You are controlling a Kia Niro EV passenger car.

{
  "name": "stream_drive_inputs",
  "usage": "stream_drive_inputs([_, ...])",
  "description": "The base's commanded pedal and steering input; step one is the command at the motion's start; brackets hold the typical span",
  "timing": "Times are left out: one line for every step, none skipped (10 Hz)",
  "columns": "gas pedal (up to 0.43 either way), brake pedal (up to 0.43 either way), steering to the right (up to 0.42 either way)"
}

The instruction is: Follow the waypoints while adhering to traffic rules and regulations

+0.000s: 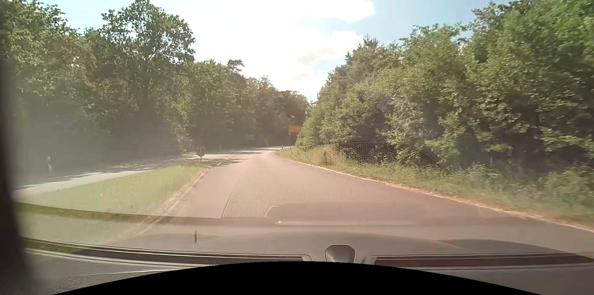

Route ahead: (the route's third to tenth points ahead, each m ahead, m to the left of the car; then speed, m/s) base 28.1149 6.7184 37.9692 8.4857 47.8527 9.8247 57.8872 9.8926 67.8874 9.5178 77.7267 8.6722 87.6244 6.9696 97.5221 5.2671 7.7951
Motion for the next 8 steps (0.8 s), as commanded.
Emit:
stream_drive_inputs([0.339, 0.006, -0.145])
stream_drive_inputs([0.339, 0.006, -0.138])
stream_drive_inputs([0.339, 0.006, -0.131])
stream_drive_inputs([0.339, 0.006, -0.120])
stream_drive_inputs([0.339, 0.006, -0.110])
stream_drive_inputs([0.339, 0.006, -0.098])
stream_drive_inputs([0.339, 0.006, -0.089])
stream_drive_inputs([0.339, 0.006, -0.074])
